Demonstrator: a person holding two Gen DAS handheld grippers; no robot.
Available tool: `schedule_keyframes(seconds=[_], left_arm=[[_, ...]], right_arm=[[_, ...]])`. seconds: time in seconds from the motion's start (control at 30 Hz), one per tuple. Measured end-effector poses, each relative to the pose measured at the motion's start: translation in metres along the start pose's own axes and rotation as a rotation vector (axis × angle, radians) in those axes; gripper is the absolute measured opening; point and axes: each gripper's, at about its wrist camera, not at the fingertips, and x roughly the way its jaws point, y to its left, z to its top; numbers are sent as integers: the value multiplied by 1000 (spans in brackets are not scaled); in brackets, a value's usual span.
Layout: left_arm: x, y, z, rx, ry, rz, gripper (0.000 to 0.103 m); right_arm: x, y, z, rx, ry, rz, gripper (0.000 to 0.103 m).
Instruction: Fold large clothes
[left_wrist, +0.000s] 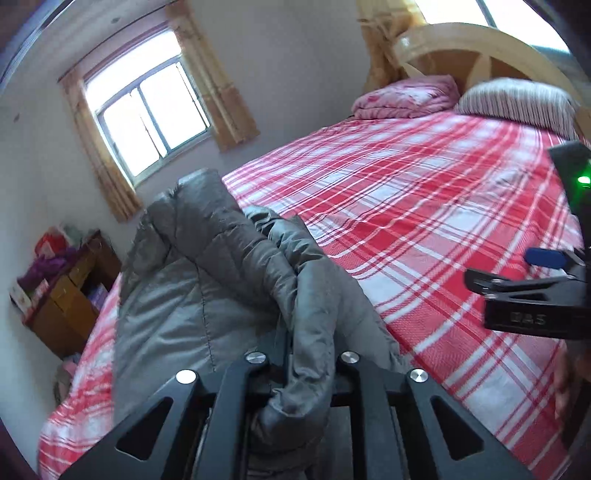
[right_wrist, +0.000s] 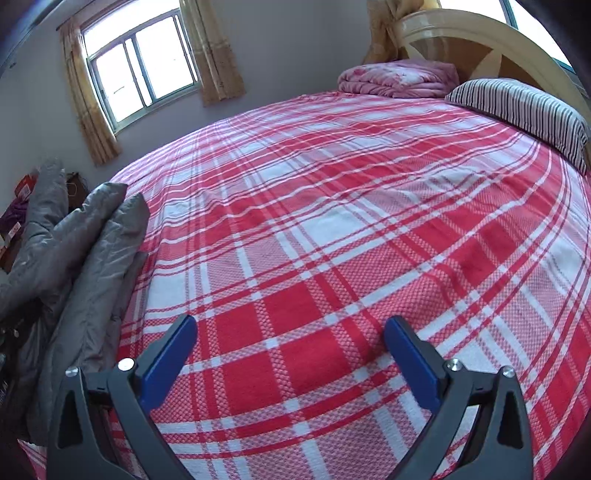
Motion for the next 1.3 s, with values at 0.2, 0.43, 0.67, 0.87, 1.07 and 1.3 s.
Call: schedule_keyframes(seconds=[0.2,0.43,0.67,0.87,1.07,1.3], left_arm=[[-79,31,16,-11,-110,45,85],[-113,128,23,-240,-160,139,96],[-10,262,-34,-582,147,530,97],[50,298,-64,-754,294,509,97],[77,296,-61,-830,286,442,97],[95,270,-41,-805,223,329,97]], right_arm=[[1,-3,3,7,8,16,103],[-12,13,29,-59,-10,-9,91],[-74,107,91,-216,-120,46,86],[-84,238,117,-356,-121,94,83],[-17,316,95,-404,-57,34,78],[21,293,67,-425,-57,-35,64]])
